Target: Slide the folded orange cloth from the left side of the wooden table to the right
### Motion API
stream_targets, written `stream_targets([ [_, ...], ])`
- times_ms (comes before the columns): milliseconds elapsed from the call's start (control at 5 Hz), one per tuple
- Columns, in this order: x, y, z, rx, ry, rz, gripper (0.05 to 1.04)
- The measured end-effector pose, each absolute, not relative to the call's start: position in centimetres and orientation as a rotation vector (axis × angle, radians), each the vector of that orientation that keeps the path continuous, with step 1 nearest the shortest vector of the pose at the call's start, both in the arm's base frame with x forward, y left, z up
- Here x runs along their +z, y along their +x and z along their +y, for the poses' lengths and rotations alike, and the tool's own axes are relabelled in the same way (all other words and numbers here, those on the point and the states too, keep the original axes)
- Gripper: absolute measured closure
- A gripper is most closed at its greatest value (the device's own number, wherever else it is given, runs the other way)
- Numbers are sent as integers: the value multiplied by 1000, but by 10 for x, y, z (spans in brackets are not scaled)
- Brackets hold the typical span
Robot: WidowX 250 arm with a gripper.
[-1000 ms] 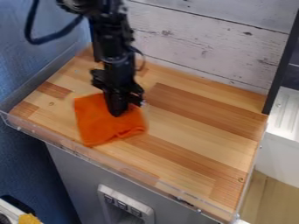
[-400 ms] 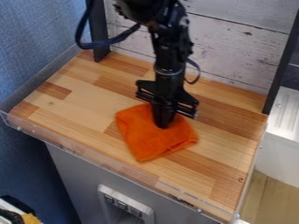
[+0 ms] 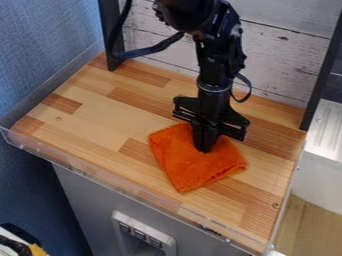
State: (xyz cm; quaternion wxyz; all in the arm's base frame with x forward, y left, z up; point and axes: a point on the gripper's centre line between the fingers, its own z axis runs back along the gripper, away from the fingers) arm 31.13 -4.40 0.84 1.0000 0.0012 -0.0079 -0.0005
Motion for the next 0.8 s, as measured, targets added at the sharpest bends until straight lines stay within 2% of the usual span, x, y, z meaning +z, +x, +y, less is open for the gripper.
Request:
stream_targets([
  [200, 8, 303, -50, -1, 7, 16, 1003],
  [400, 13, 294, -55, -16, 14, 71, 853],
  [600, 34, 292, -49, -42, 12, 71, 602],
  [800, 56, 292, -20, -28, 3, 52, 297],
])
